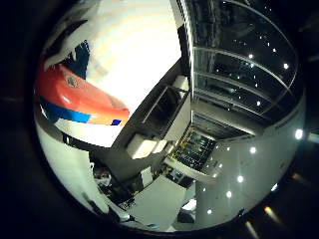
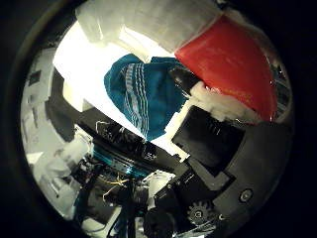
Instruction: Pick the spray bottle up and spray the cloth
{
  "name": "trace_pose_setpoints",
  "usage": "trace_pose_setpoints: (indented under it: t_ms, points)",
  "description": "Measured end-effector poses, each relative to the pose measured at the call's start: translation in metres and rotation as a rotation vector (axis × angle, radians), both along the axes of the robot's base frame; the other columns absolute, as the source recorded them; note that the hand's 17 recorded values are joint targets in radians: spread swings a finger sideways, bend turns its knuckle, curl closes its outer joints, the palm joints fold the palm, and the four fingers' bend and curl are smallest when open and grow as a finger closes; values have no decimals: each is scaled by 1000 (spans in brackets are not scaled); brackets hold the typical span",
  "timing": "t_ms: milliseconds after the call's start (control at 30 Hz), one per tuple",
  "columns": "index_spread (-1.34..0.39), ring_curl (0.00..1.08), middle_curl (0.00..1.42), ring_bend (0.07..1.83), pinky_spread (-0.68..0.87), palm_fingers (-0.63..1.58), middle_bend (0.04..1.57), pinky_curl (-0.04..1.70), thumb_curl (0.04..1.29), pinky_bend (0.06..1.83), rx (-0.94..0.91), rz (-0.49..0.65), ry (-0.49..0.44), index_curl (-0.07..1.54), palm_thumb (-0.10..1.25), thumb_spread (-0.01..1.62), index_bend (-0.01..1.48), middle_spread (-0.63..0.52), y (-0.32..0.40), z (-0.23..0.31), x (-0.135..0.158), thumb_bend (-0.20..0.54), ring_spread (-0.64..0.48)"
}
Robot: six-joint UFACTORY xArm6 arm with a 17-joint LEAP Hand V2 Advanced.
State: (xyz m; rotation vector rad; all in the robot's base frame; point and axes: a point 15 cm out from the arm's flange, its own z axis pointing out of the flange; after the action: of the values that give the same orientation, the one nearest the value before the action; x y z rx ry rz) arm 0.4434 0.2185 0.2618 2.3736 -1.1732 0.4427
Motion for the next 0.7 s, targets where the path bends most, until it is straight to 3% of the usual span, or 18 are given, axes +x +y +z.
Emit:
trace_pose_setpoints:
  t_ms: [367, 700]
  points:
    - [-173, 603, 598, 1474, -147, 1189, 1379, 1457, 770, 952, -11, -19, 7, 708, 1030, 927, 1195, -71, -13, 11, -2, -15, -160]
    - [-174, 603, 598, 1474, -147, 1189, 1379, 1457, 771, 952, 53, -26, -52, 709, 1030, 928, 1194, -71, -12, 45, 9, -15, -160]
